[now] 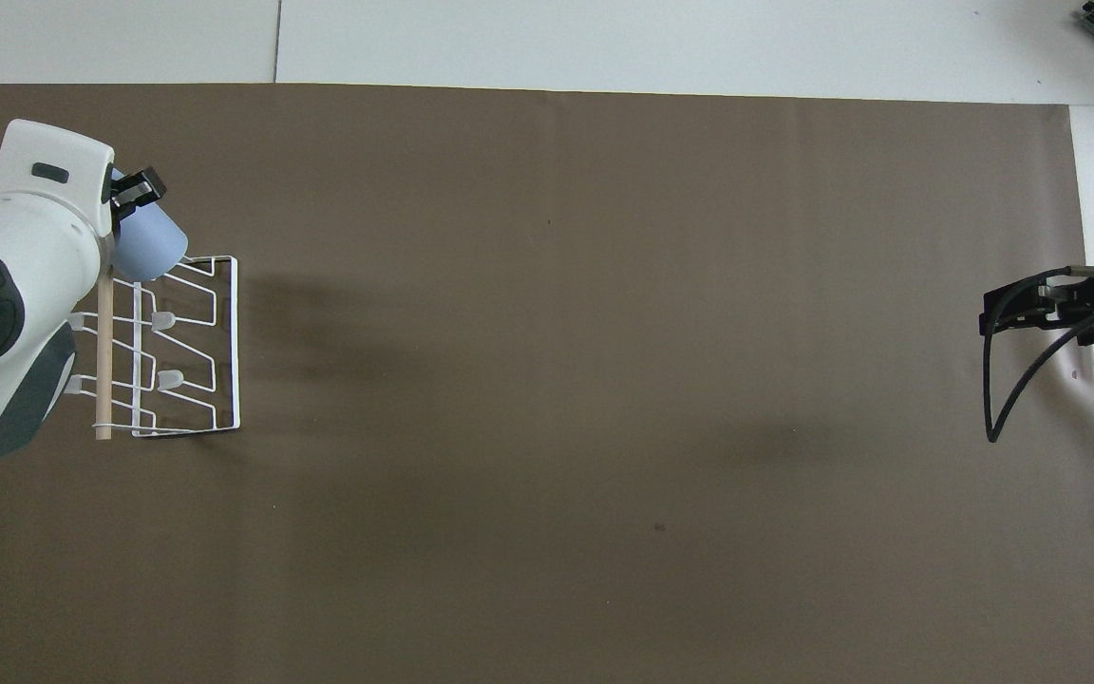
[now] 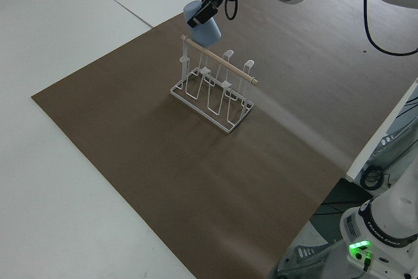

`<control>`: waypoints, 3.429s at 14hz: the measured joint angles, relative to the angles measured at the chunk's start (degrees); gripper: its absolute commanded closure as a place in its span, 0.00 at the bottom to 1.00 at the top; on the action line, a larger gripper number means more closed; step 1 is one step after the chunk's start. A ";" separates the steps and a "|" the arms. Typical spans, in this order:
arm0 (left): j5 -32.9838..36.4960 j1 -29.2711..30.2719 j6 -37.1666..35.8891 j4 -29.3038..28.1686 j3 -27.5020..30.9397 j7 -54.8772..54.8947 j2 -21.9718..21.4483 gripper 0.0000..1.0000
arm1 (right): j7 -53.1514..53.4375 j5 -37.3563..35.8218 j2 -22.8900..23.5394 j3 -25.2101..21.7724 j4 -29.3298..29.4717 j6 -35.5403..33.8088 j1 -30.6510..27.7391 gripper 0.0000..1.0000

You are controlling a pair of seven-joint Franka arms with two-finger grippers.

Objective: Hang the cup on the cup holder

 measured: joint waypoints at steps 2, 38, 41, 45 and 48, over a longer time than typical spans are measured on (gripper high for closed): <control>0.05 0.00 0.14 -0.54 0.00 -0.08 0.00 1.00 | 0.00 0.00 -1.17 0.05 0.26 0.03 0.17 0.00; -24.41 -9.84 -31.68 15.35 7.66 34.42 -3.29 0.00 | 0.00 0.00 -3.17 0.07 3.48 -2.10 0.19 0.00; -26.93 -10.61 -40.98 17.73 8.70 43.74 -5.08 0.00 | 0.00 0.00 -3.17 0.07 3.48 -2.10 0.19 0.00; -30.04 -11.46 -50.38 22.34 8.98 47.33 -5.22 0.00 | 0.00 0.00 -3.17 0.07 3.48 -2.10 0.19 0.00; -33.85 -11.49 -53.35 22.72 11.69 49.89 -5.20 0.00 | 0.00 0.00 -3.17 0.07 3.48 -2.10 0.19 0.00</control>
